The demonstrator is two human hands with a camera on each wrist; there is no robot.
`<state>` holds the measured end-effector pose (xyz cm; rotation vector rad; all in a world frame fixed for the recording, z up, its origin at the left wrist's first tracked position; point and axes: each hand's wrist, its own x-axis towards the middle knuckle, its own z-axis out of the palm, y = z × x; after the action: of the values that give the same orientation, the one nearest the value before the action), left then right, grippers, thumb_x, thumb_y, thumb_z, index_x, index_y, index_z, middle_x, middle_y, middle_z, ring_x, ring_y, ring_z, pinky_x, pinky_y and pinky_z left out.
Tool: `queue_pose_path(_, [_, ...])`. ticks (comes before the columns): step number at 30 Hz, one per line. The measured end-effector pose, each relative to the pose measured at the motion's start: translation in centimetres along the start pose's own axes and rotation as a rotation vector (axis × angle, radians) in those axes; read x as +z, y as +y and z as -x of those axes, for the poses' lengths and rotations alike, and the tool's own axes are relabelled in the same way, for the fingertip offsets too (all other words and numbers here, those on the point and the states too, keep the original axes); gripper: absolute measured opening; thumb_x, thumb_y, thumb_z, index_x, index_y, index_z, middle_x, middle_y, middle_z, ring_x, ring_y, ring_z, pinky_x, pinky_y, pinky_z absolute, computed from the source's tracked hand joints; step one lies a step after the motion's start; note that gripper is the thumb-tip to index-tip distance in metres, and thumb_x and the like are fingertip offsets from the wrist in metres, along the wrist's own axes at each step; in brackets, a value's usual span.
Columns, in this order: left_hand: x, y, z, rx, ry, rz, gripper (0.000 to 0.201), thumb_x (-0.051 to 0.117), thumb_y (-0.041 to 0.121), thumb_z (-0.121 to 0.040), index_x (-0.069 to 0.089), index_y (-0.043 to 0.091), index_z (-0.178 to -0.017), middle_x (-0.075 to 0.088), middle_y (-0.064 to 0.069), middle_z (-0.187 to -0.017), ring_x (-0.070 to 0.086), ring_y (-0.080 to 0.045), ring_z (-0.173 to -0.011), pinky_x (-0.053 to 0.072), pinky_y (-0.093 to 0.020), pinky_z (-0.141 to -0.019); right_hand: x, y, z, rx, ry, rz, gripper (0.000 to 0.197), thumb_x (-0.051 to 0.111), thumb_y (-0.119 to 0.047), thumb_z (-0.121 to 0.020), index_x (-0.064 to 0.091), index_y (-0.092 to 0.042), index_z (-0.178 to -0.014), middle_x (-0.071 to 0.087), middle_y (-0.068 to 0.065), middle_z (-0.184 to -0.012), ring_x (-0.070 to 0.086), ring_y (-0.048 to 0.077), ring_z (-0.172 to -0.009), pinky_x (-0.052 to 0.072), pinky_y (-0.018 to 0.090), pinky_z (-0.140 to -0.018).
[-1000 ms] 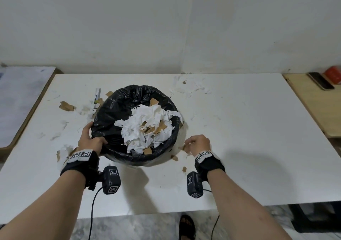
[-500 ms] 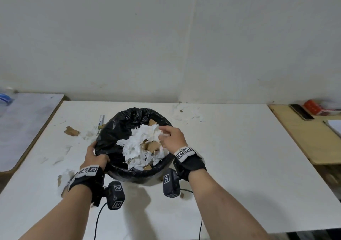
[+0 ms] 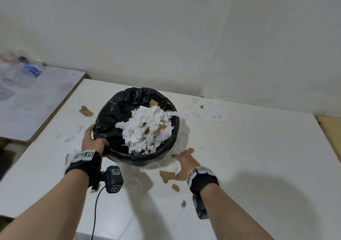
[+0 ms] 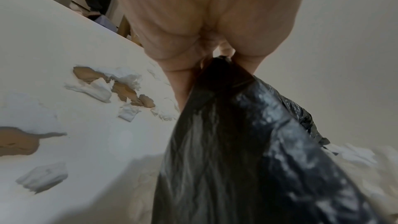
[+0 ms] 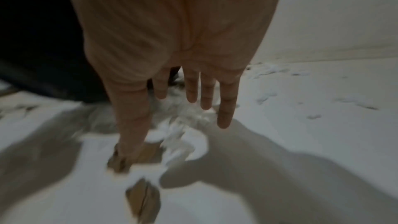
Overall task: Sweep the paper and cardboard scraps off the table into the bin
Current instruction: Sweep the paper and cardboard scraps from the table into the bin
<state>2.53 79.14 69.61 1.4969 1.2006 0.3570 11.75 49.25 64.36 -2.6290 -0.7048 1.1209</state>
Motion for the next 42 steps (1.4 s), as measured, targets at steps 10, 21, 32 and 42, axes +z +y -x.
queue_pose_path(10, [-1.6,-2.5,1.0,-0.011,0.040,0.036,0.082,0.050,-0.015,-0.078,0.046,0.034,-0.144,0.060,-0.013,-0.110,0.058,-0.029,-0.073,0.056,-0.039,-0.061,5.2,-1.3,-1.0,-0.223,-0.082,0.404,0.058,0.065,-0.013,-0.077,0.045,-0.023,-0.130,0.026,0.015,-0.147,0.030,0.036,-0.127,0.038,0.041,-0.094])
queue_pose_path(21, [-4.8,-4.8,2.5,0.007,0.016,-0.004,0.084,0.052,-0.012,-0.074,0.046,0.038,-0.141,0.059,-0.013,-0.119,0.060,-0.029,-0.075,0.057,-0.042,-0.060,6.5,1.1,2.0,0.037,0.315,-0.360,0.023,0.060,0.004,-0.082,0.074,-0.013,-0.077,0.071,0.012,-0.085,0.067,0.029,-0.069,0.057,0.026,-0.066])
queue_pose_path(32, [-6.5,-2.4,4.0,0.019,-0.012,-0.041,0.084,0.052,-0.013,-0.075,0.043,0.033,-0.146,0.060,-0.010,-0.086,0.058,-0.033,-0.071,0.057,-0.057,-0.074,-11.0,-5.7,9.9,-0.185,0.656,-0.621,0.018,0.078,0.004,-0.066,0.076,-0.008,-0.079,0.073,0.007,-0.072,0.068,0.016,-0.067,0.054,0.016,-0.070])
queue_pose_path(42, [-4.4,0.8,4.9,0.093,-0.069,-0.060,0.081,0.051,-0.009,-0.074,0.044,0.034,-0.143,0.064,-0.016,-0.106,0.061,-0.034,-0.079,0.052,-0.037,-0.065,-19.2,-13.5,11.7,-0.369,0.753,-0.676,0.025,0.079,0.000,-0.065,0.076,-0.015,-0.085,0.075,0.002,-0.089,0.069,0.013,-0.085,0.052,0.022,-0.087])
